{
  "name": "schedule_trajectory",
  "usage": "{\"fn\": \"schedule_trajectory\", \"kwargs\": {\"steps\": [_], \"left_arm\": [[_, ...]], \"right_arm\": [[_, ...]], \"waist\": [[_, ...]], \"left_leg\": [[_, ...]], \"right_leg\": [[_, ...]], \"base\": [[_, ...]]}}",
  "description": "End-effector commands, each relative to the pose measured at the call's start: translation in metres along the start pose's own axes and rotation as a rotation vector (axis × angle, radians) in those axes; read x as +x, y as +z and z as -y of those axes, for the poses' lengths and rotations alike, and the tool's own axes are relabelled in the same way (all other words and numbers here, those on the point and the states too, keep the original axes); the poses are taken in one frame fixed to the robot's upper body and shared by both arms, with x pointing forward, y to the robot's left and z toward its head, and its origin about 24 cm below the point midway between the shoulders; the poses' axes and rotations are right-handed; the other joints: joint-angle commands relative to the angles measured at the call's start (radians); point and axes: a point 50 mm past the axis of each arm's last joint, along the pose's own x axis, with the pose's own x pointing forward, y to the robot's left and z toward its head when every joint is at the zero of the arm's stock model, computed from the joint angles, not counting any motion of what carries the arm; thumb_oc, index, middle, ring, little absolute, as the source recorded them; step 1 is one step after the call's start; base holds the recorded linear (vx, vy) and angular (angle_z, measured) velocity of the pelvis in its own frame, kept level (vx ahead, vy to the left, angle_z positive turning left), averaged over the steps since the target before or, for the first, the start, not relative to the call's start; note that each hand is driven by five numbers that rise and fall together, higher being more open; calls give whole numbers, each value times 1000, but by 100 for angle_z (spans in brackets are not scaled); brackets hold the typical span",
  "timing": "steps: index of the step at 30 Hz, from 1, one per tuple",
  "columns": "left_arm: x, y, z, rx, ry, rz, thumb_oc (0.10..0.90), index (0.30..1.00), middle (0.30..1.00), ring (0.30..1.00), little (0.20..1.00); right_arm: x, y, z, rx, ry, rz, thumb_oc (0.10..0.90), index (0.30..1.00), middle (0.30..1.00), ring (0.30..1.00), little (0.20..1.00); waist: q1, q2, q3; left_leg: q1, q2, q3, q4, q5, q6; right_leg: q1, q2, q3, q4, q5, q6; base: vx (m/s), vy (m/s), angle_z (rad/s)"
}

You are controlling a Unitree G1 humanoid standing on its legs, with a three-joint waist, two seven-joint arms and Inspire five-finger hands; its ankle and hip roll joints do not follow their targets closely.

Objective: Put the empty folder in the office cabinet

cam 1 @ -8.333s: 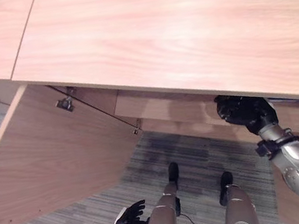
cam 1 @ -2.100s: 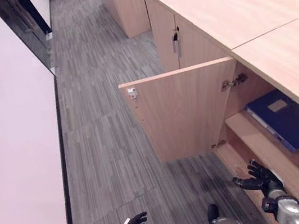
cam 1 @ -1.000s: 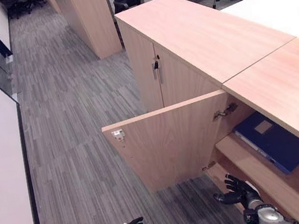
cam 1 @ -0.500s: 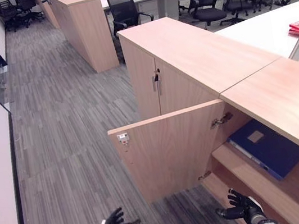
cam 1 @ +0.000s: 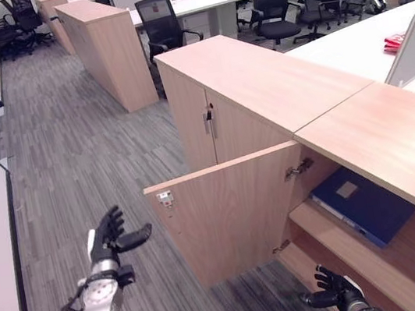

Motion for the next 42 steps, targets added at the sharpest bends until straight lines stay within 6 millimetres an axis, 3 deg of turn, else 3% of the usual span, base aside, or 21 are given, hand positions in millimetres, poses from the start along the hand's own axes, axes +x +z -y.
{"fn": "schedule_trajectory", "kwargs": {"steps": [1, 6, 8, 10, 11, 14, 23, 32, 35, 36, 38, 39, 40, 42], "left_arm": [[22, 53, 6, 77, -50, 202, 800, 900, 900, 900, 900], [18, 56, 34, 105, -173, 232, 800, 900, 900, 900, 900], [12, 55, 55, 72, -248, 248, 800, 900, 900, 900, 900], [10, 55, 59, 61, -263, 250, 800, 900, 900, 900, 900], [4, 50, 72, 13, -312, 245, 800, 900, 900, 900, 900], [-5, 45, 83, -1, -371, 242, 800, 900, 900, 900, 900], [-26, 30, 100, -55, -473, 210, 800, 900, 900, 900, 900], [-42, 18, 98, -77, -541, 186, 800, 900, 900, 900, 900], [-51, 8, 93, -88, -558, 150, 800, 900, 900, 900, 900], [-57, -2, 91, -85, -568, 114, 800, 900, 900, 900, 900], [-62, -8, 90, -67, -588, 89, 800, 900, 900, 900, 900], [-67, -12, 89, -32, -620, 70, 800, 900, 900, 900, 900], [-71, -19, 85, -2, -632, 41, 800, 900, 900, 900, 900], [-77, -26, 79, 14, -630, 14, 800, 900, 900, 900, 900]], "right_arm": [[8, 32, 0, -83, 36, 133, 800, 900, 900, 900, 900], [10, 27, 4, -67, 12, 99, 800, 900, 900, 900, 900], [10, 23, 7, -48, -10, 75, 800, 900, 900, 900, 900], [11, 22, 8, -43, -17, 70, 800, 900, 900, 900, 900], [11, 21, 9, -28, -27, 63, 800, 900, 900, 900, 900], [10, 18, 11, -12, -40, 50, 800, 900, 900, 900, 900], [11, 16, 17, 39, -81, 29, 800, 900, 900, 900, 900], [12, 15, 20, 78, -96, 20, 800, 900, 900, 900, 900], [15, 24, 19, 103, -102, 50, 800, 900, 900, 900, 900], [19, 37, 16, 99, -94, 86, 800, 900, 900, 900, 900], [21, 47, 13, 128, -86, 122, 800, 900, 900, 900, 900], [23, 55, 11, 140, -82, 152, 800, 900, 900, 900, 900], [24, 62, 8, 130, -67, 178, 800, 900, 900, 900, 900], [24, 67, 6, 119, -56, 192, 800, 900, 900, 900, 900]], "waist": [[-4, -1, -27], [-9, -1, -23], [-14, -2, -21], [-13, -3, -20], [-16, -5, -17], [-17, -8, -15], [-16, -13, -1], [-10, -17, 0], [-8, -16, 29], [-4, -11, 55], [-6, 2, 74], [15, 18, 89], [43, 30, 88], [66, 31, 70]], "left_leg": [[48, 92, 42, 7, -107, -91], [49, 92, 48, 9, -109, -89], [50, 90, 51, 9, -113, -87], [50, 89, 51, 10, -114, -86], [49, 88, 49, 13, -116, -83], [50, 84, 50, 15, -122, -79], [57, 66, 49, 28, -145, -58], [63, 51, 69, 38, -163, -48], [43, 49, 108, 41, -161, -48], [12, 65, 145, 52, -151, -59], [-23, 82, 162, 71, -137, -60], [-66, 88, 187, 101, -128, -49], [-102, 101, 238, 120, -110, -41], [-125, 110, 281, 131, -99, -35]], "right_leg": [[-64, -124, -19, 70, -27, 136], [-72, -123, -14, 78, -26, 137], [-73, -125, -14, 81, -26, 139], [-73, -126, -13, 83, -26, 139], [-77, -128, -11, 89, -27, 140], [-81, -134, -7, 103, -28, 143], [-107, -155, 3, 169, -28, 162], [-105, -176, 4, 159, -4, 175], [-153, -185, 10, 138, 63, 177], [-204, -193, 12, 122, 141, 177], [-242, -197, 27, 135, 156, 177], [-224, -225, -32, 185, 88, 177], [-185, -268, -136, 266, 36, 164], [-141, -300, -191, 308, 22, 154]], "base": [[-5, 0, -4], [5, 6, -2], [17, 17, -5], [0, 0, 0], [0, 0, 0], [11, 21, -1], [6, 44, -1], [17, 50, -6], [-149, -19, -25], [-242, -92, -96], [-297, -27, -108], [-516, 85, -52], [-527, 78, -14], [-306, -30, -33]]}}
